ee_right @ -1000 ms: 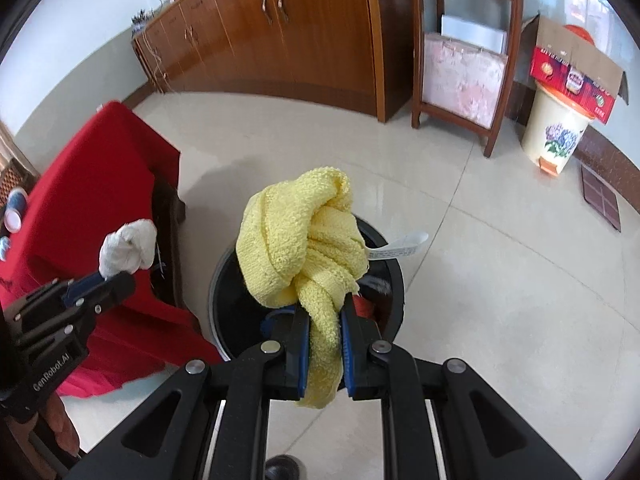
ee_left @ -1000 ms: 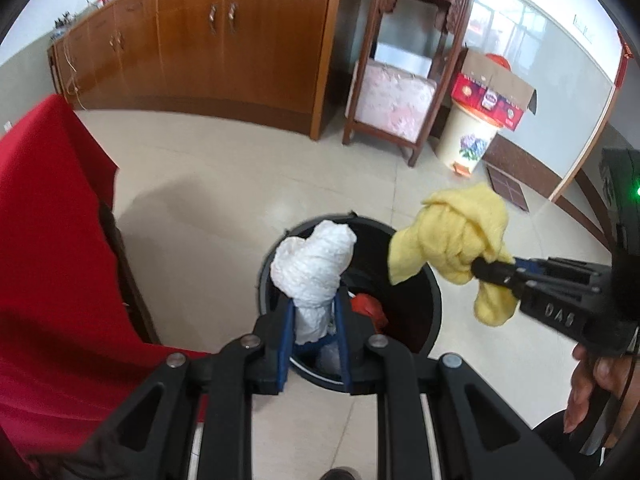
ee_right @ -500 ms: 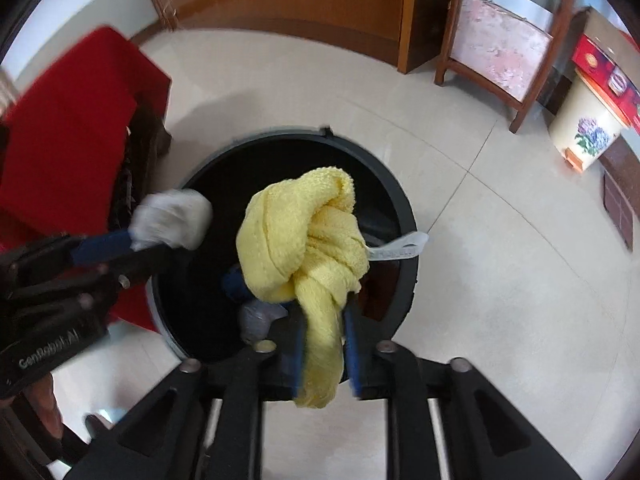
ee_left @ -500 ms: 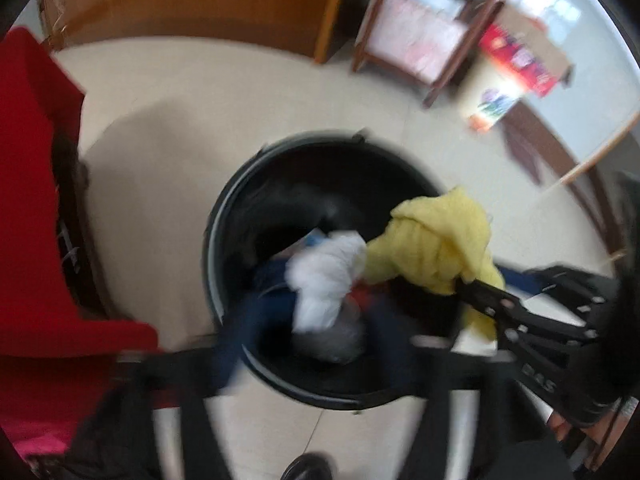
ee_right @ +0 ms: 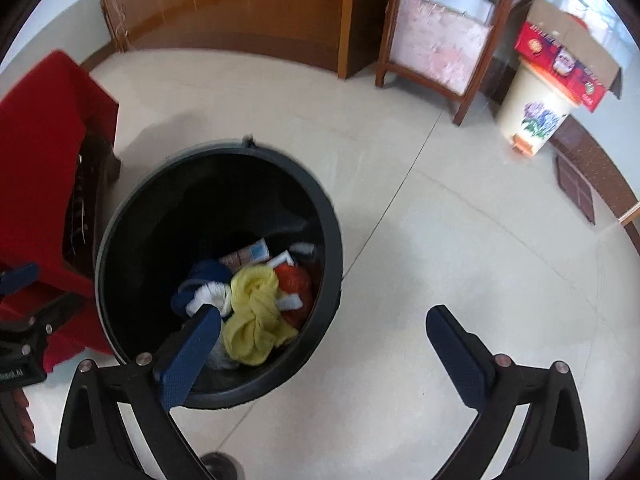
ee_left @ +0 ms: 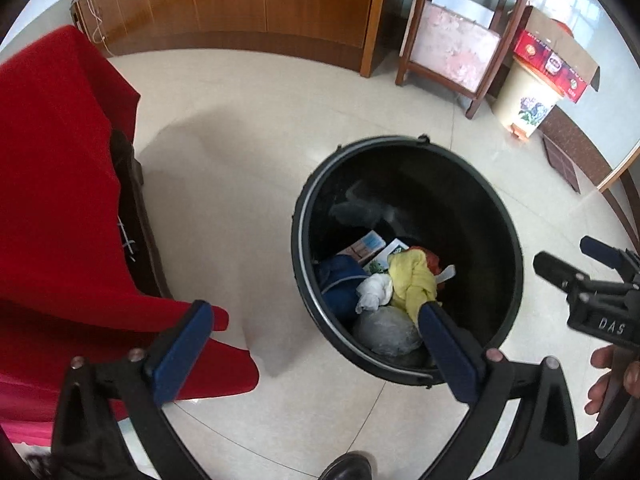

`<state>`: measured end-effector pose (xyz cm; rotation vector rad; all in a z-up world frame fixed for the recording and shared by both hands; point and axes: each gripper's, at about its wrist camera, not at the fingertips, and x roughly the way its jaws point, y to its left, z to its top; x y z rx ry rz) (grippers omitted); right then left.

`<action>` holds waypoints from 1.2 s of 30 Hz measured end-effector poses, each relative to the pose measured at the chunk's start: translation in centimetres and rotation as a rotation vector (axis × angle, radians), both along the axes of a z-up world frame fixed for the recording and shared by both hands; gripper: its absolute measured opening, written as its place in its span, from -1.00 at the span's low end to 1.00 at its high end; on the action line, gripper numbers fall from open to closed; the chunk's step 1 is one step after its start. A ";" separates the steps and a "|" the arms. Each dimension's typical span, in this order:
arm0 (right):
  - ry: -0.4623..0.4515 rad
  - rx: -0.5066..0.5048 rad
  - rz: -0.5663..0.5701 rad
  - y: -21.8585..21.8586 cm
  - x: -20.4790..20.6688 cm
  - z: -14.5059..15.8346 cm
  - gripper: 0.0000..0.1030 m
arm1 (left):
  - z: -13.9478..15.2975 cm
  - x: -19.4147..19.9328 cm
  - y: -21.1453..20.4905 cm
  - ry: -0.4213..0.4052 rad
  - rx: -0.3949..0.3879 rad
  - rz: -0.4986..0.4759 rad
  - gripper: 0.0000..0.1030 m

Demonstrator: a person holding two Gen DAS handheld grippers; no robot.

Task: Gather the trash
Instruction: 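Open both tools to drop the yellow cloth and white towel into the bucket, then move both tools back over the red table toward the cup and mask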

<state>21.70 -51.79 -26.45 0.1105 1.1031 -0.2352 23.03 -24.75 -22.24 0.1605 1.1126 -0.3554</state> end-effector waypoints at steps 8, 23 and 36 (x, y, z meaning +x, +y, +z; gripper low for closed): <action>-0.136 0.004 -0.070 1.4 -2.3 4.2 1.00 | 2.6 -0.5 0.8 -0.051 -0.019 0.003 0.99; -0.205 -0.031 -0.072 4.3 -5.3 8.6 1.00 | 8.3 -4.0 3.0 -0.169 -0.082 -0.007 0.99; -0.307 -0.043 0.035 10.4 -6.0 14.9 1.00 | 12.7 -6.9 9.3 -0.294 -0.122 0.086 0.99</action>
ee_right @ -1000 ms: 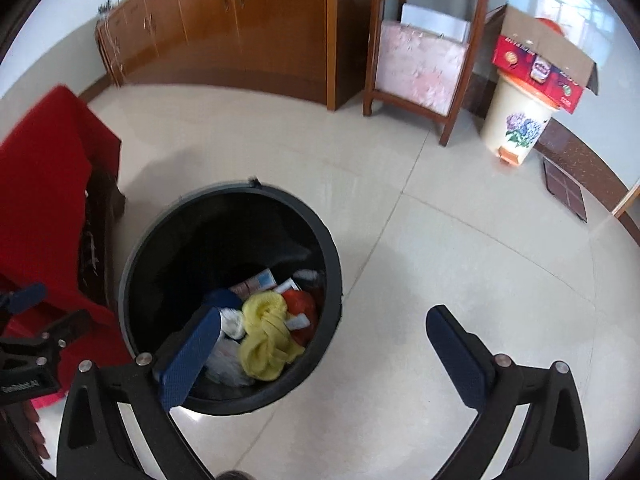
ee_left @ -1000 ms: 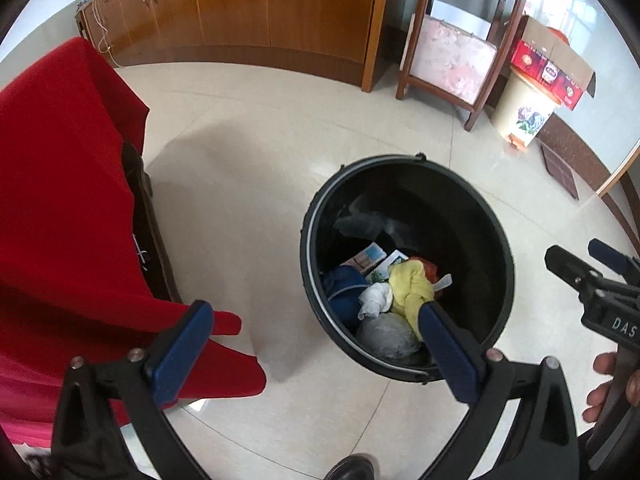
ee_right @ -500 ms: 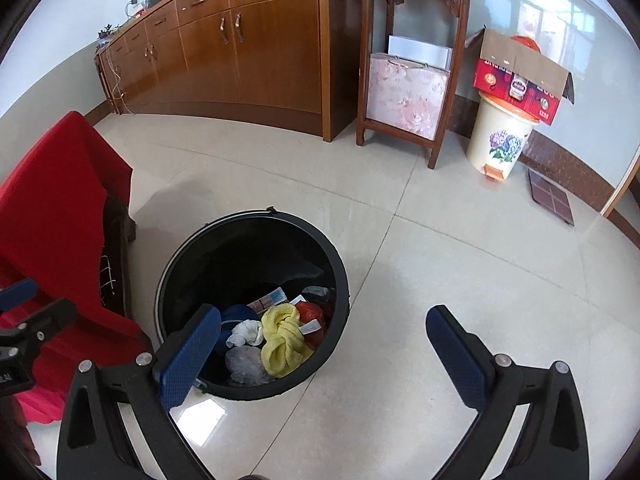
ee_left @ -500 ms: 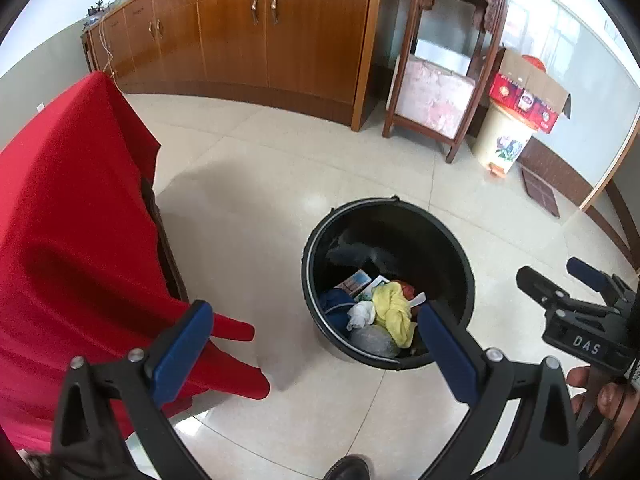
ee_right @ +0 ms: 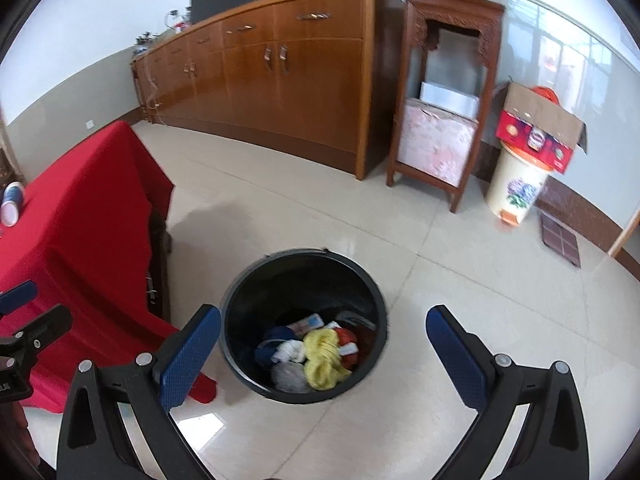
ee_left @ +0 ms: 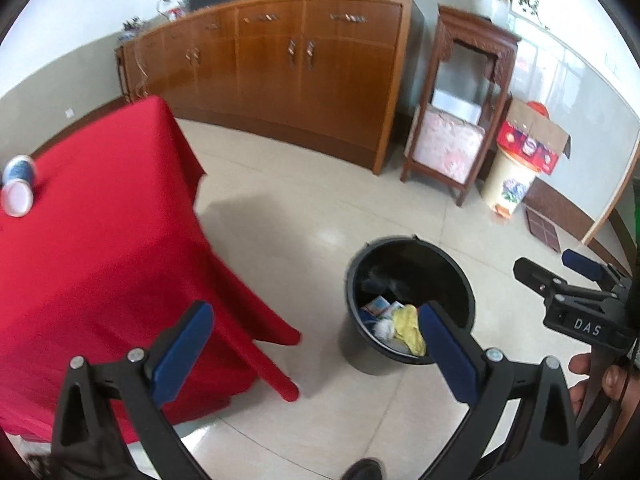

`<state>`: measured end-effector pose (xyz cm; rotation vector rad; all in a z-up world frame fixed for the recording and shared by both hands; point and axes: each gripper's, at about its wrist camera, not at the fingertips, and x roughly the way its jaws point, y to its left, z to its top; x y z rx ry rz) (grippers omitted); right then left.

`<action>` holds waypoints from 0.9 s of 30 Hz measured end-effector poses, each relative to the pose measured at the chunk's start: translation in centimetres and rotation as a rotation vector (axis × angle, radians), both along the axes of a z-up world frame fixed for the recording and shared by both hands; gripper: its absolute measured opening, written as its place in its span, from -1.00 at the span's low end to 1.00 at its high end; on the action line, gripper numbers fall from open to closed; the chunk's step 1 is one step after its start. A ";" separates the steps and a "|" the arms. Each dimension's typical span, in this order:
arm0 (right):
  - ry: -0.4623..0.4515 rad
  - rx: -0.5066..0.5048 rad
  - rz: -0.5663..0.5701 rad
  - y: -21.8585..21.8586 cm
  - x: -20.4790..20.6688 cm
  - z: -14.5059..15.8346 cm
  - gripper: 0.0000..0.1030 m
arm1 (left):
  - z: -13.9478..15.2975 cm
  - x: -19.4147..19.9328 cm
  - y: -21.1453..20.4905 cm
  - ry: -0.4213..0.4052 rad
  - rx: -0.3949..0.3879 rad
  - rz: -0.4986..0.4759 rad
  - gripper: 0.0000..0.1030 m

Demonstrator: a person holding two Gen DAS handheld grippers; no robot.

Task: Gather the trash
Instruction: 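Move both tools back over the red table toward the cup and mask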

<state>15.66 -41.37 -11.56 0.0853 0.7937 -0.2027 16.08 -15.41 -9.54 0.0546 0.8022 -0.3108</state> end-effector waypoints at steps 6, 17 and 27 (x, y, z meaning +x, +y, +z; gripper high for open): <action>-0.064 0.013 0.106 5.6 1.7 2.9 1.00 | 2.7 -0.2 5.7 -0.078 -0.032 0.120 0.99; -0.178 0.072 0.446 21.2 6.6 7.2 1.00 | 4.4 -0.5 19.2 -0.156 -0.028 0.382 0.99; -0.125 0.067 0.725 36.2 11.0 8.3 1.00 | 4.4 -0.6 32.2 -0.181 0.009 0.642 0.99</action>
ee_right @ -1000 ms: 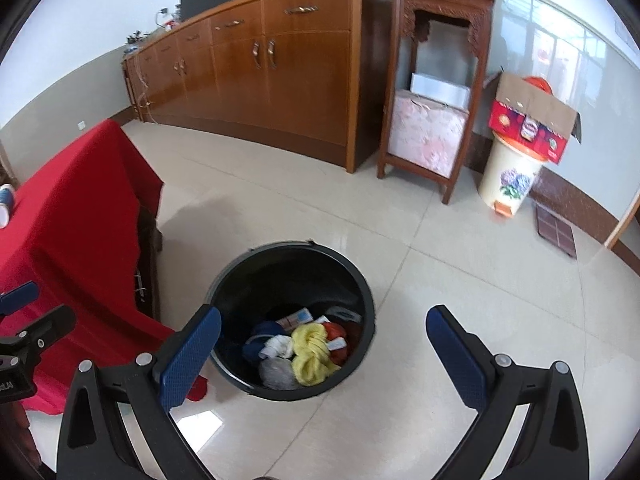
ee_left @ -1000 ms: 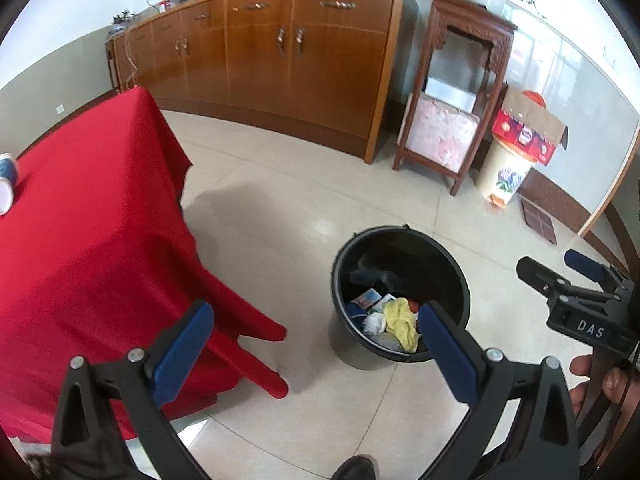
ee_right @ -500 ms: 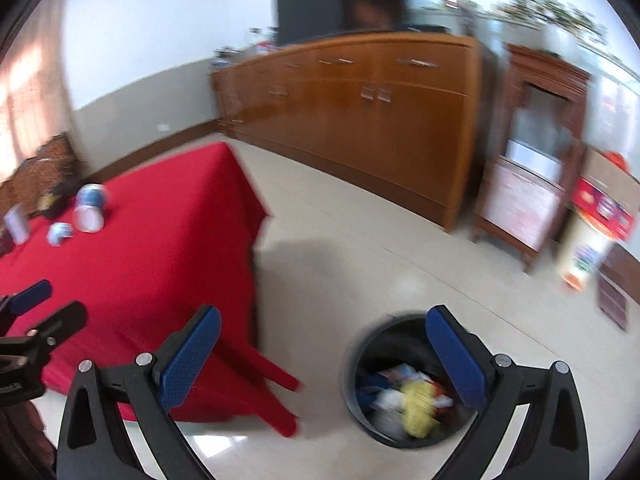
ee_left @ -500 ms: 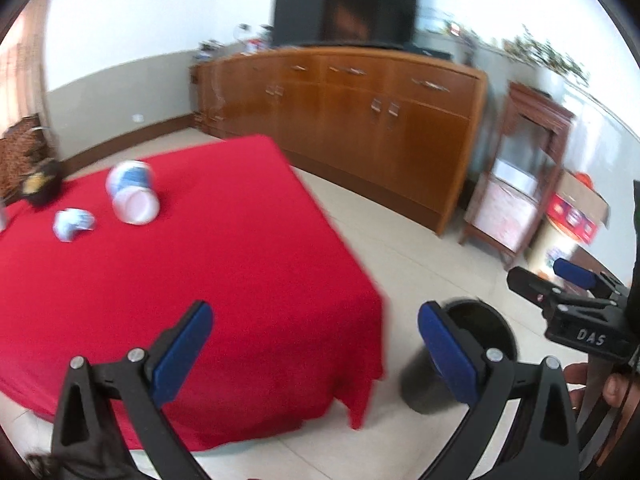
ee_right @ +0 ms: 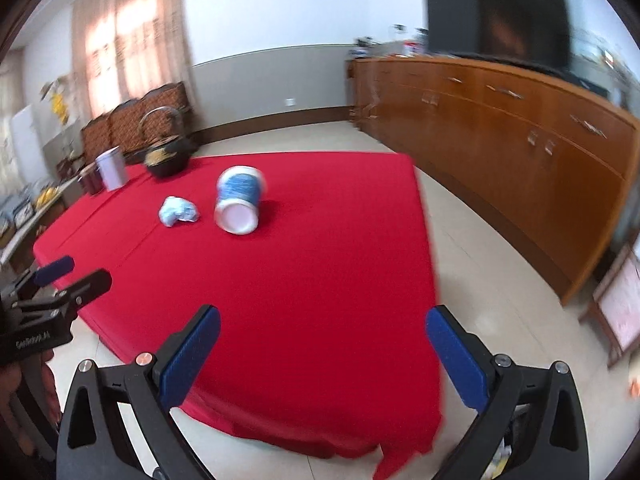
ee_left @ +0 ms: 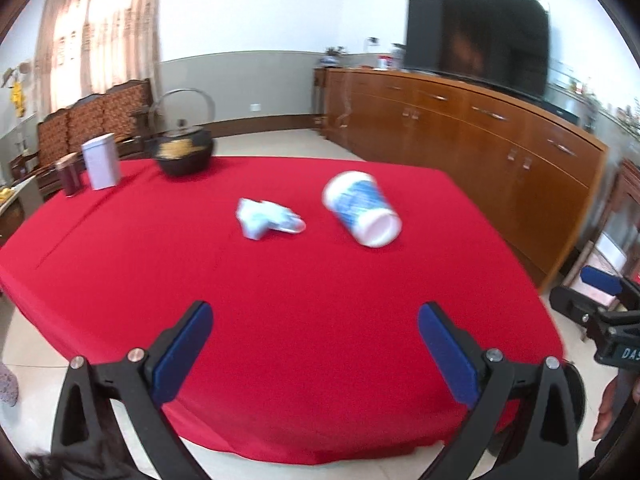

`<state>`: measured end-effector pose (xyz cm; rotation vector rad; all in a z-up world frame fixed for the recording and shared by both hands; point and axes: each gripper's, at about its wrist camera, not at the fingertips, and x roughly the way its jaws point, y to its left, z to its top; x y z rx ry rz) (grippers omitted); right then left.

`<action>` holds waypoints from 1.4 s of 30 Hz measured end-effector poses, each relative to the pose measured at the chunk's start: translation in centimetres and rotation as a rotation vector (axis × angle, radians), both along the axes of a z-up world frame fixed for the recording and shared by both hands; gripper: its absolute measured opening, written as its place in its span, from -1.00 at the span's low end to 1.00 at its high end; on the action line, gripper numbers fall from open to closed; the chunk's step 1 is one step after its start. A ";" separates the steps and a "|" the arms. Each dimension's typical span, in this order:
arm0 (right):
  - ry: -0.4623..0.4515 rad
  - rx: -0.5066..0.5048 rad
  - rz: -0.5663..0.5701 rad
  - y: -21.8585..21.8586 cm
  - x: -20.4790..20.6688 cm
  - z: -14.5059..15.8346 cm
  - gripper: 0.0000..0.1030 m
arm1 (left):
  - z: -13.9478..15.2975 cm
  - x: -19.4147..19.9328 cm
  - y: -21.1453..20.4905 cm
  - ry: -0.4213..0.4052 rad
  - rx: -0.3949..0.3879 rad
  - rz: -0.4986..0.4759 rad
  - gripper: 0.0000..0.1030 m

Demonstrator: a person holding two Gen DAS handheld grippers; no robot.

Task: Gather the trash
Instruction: 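Move both tools back over the red table toward the cup and mask, then grasp the blue-and-white paper cup with the right tool while the left tool grasps the face mask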

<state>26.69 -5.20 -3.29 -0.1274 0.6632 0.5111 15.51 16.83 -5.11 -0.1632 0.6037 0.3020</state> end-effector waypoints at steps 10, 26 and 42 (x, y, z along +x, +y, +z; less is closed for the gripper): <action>0.027 -0.042 0.142 12.5 6.6 -1.5 1.00 | -1.6 4.2 7.0 0.056 0.004 0.062 0.95; 0.132 -0.069 0.200 19.1 16.1 -5.8 0.42 | -3.8 12.9 10.0 0.135 -0.094 0.025 0.87; 0.177 -0.051 0.227 20.7 20.7 -6.4 0.18 | -5.1 16.2 9.3 0.216 -0.176 -0.018 -0.12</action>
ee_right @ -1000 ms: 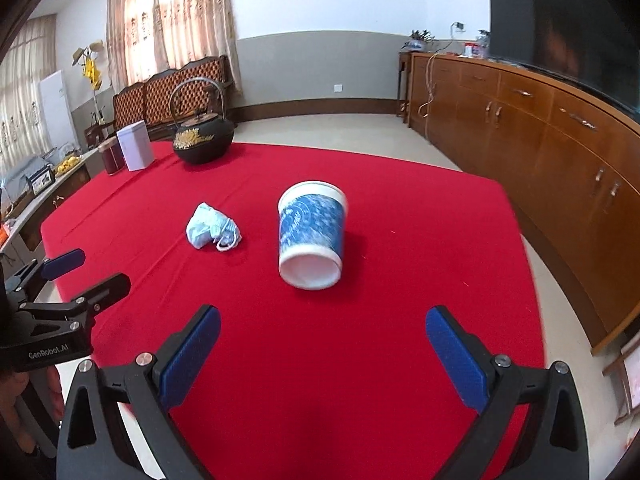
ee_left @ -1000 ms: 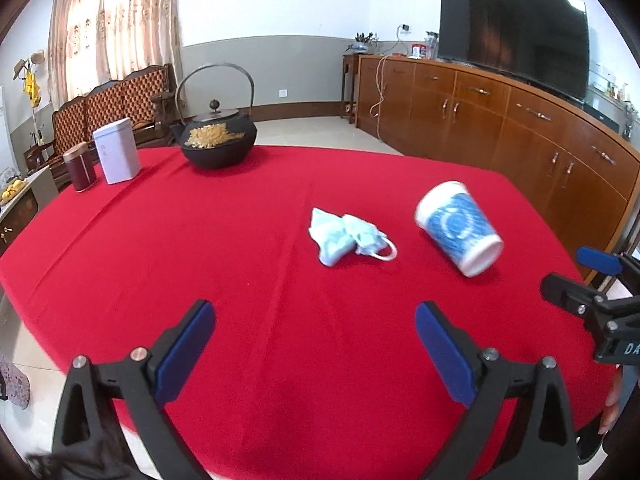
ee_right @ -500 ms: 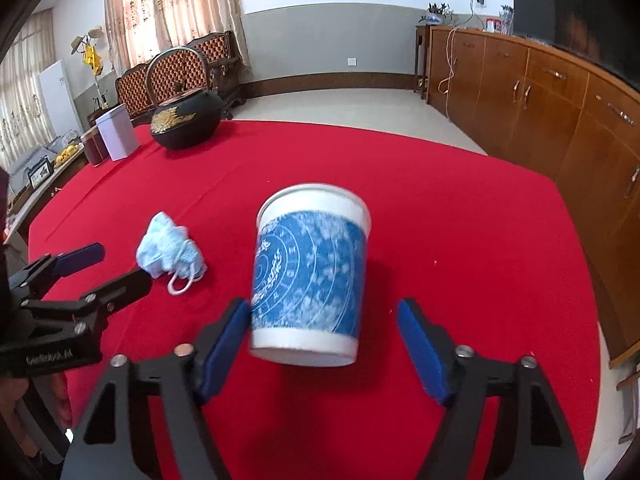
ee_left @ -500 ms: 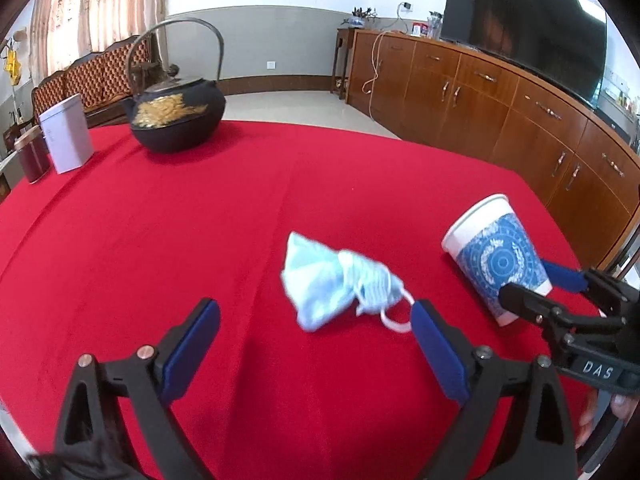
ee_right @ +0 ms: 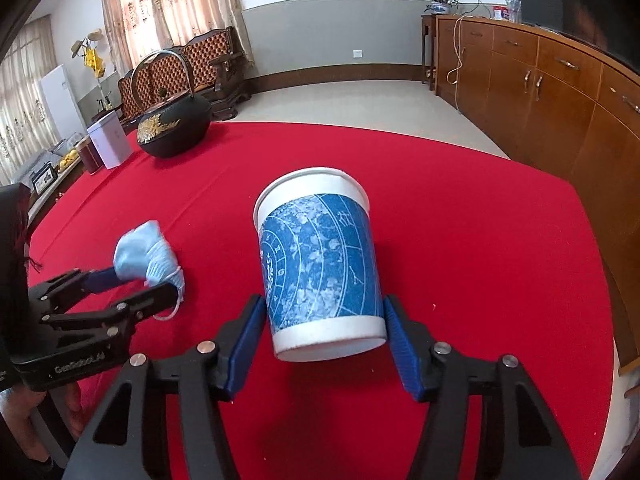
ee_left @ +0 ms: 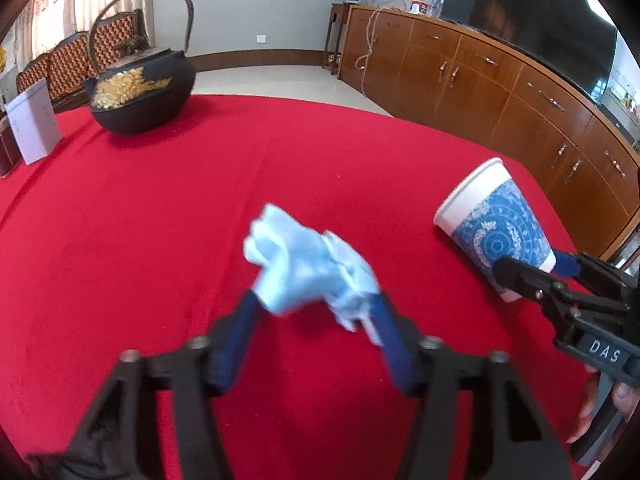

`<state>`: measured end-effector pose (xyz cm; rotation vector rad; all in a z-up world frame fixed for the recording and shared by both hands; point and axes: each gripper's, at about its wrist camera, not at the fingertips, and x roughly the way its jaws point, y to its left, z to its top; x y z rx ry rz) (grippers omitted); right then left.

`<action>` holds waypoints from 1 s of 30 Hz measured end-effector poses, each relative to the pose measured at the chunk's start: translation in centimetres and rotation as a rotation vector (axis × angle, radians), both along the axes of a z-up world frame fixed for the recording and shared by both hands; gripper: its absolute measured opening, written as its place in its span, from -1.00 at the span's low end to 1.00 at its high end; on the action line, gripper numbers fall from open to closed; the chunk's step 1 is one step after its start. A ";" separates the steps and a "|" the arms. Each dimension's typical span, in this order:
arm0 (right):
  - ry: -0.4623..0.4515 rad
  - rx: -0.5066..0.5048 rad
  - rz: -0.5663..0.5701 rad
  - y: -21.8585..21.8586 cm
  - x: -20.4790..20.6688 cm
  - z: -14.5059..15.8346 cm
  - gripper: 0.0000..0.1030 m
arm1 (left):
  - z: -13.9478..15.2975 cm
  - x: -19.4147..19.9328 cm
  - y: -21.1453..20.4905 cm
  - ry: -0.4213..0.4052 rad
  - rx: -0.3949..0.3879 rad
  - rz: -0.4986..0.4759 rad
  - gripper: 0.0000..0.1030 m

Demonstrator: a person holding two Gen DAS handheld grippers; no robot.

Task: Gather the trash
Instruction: 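Grasp the blue-and-white paper cup with the right tool while the left tool grasps the face mask, then carry the paper cup and face mask with both tools over the black bucket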

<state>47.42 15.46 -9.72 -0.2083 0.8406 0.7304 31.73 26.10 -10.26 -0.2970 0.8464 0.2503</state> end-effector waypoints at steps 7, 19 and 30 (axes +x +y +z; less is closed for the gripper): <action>-0.028 0.032 -0.012 -1.7 -1.8 1.4 0.16 | 1.3 -2.0 -0.9 -0.081 -0.027 -0.033 -0.74; -0.076 0.041 -0.072 -6.9 -6.4 2.7 0.15 | 2.6 -5.6 -3.9 -0.139 -0.046 -0.098 -0.91; -0.045 0.042 -0.079 -7.8 -6.0 1.9 0.15 | 1.8 -5.2 -2.8 -0.123 0.072 0.051 0.82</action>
